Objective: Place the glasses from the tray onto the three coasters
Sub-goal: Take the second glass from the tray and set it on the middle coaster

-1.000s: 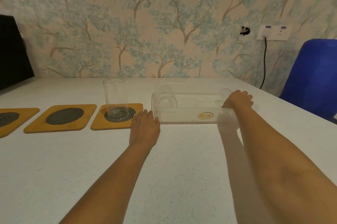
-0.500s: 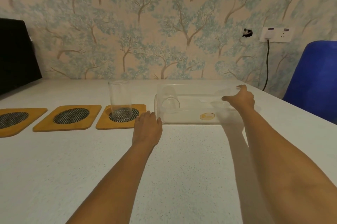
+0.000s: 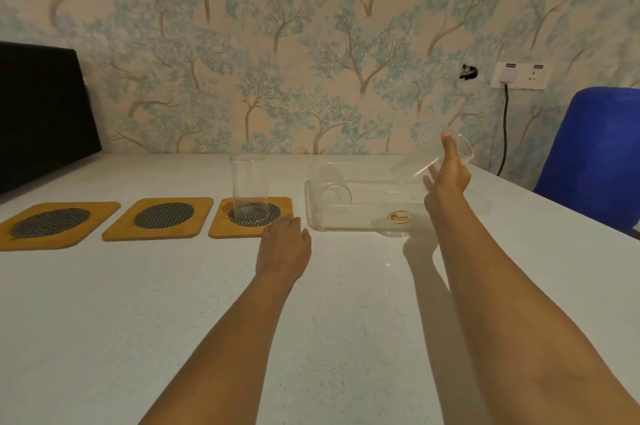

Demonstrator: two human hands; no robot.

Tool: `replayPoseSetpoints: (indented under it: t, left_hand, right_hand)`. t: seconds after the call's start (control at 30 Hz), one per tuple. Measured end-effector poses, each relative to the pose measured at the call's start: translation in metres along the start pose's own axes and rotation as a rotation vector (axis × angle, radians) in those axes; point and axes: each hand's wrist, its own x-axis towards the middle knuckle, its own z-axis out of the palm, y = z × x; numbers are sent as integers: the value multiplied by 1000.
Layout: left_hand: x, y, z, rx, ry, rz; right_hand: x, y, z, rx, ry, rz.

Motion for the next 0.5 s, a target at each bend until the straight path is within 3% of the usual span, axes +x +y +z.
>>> replayPoseSetpoints:
  t: [0.3,0.5]
  left_hand:
    - [-32,-43,-35,1,0,16]
    - [-55,-84,-62,37,-17,-7]
  right_hand:
    - [-74,18,18,322,-160,343]
    - [-114,27,34,294,-276,528]
